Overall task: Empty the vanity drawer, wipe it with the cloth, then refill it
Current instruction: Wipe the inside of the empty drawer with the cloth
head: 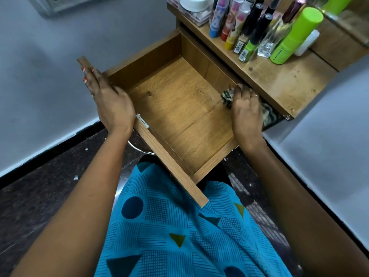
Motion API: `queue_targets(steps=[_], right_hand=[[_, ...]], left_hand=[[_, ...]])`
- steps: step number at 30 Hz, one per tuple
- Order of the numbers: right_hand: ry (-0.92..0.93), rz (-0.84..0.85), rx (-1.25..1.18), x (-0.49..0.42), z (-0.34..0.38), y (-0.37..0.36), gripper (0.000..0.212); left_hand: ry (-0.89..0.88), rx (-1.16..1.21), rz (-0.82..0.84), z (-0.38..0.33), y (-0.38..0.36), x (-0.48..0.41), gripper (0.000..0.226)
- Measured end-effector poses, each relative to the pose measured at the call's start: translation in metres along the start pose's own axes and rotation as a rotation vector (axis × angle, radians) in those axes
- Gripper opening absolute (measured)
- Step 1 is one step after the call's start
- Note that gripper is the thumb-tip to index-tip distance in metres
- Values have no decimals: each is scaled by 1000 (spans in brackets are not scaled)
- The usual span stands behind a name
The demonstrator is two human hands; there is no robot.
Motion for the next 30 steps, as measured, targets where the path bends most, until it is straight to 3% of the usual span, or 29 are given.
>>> queue_targets(steps=[7,12,19,30], right_hand=[[207,-5,75,-57,63,-10,52],[125,-84,41,-48,53,-10,44],[25,-68,20,-35,38,-13,43],[177,-65,-65,-123,130,-19,39]], left_hand=[[-7,19,11,-1,0,-1,54],[-16,15,5,0,0,-1,55],[-14,35,-12,1,0,0,54],[-25,52,-7,5,-4,-1,55]])
Point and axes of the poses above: each hand's wrist, its own x-axis away from the middle knuckle, its own y-axis out of the back of the hand, z = x × y, the point moved 7 cm from there along -x, towards the middle knuckle, and after that the axes turned 4 degrees about -y, right-handed, at the moved point
